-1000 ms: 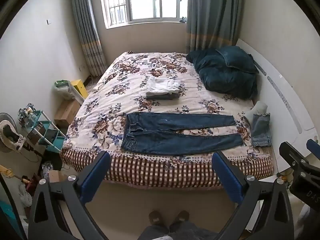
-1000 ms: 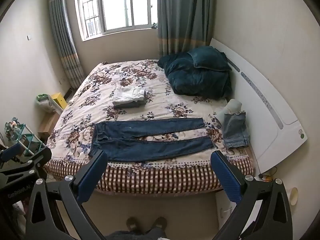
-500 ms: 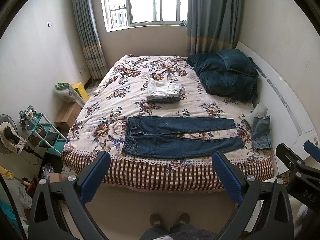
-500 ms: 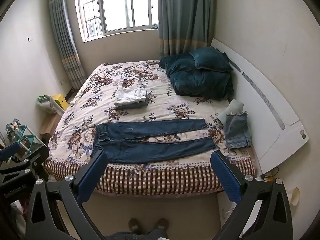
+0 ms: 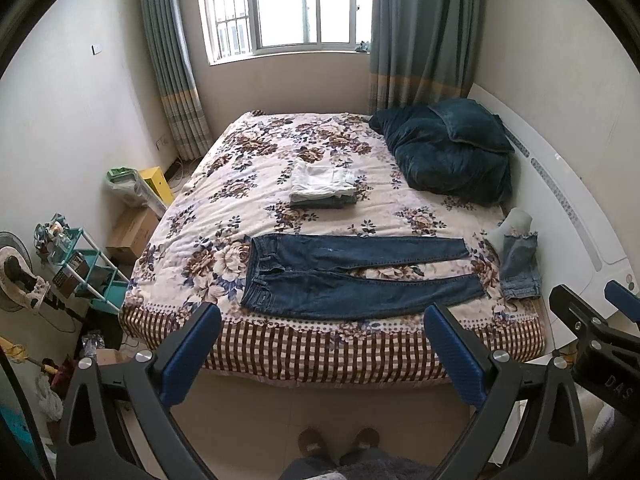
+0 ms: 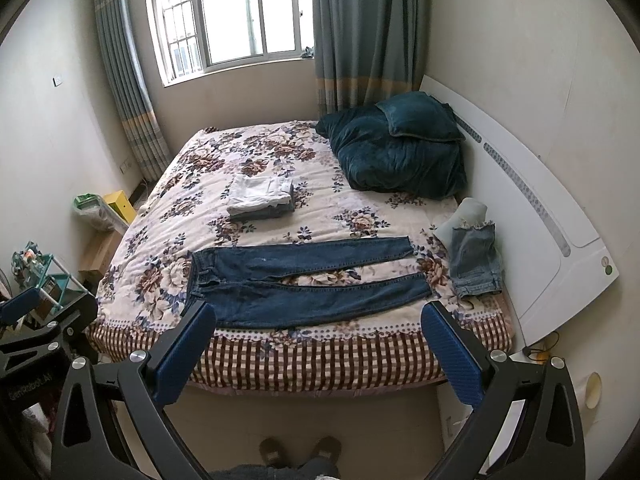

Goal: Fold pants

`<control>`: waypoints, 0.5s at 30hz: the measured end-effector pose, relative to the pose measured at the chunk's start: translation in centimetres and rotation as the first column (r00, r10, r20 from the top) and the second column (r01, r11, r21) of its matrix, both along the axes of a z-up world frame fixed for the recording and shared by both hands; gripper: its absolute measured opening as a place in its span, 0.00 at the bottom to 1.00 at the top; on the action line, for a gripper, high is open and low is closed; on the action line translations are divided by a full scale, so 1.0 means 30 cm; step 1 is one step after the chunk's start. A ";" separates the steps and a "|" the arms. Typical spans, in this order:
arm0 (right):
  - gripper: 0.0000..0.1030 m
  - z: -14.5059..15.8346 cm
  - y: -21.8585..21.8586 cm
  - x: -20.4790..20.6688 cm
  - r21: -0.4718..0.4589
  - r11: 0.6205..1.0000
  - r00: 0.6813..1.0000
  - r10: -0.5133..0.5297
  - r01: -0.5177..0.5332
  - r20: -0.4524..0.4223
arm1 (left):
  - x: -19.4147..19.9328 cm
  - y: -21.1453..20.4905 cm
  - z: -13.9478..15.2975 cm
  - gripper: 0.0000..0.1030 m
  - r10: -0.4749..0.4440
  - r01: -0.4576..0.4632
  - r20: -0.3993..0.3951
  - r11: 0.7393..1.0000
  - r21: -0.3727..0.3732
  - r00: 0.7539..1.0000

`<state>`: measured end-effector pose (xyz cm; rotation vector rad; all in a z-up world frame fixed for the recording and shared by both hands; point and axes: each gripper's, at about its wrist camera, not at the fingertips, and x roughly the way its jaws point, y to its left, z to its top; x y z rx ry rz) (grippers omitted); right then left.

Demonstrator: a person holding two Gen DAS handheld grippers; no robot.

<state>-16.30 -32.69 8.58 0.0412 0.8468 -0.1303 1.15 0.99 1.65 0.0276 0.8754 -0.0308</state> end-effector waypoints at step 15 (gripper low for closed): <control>1.00 -0.003 -0.005 0.001 0.004 1.000 1.000 -0.001 0.001 -0.008 | 0.014 -0.012 0.002 1.00 -0.002 0.002 0.011 1.000 0.003 1.000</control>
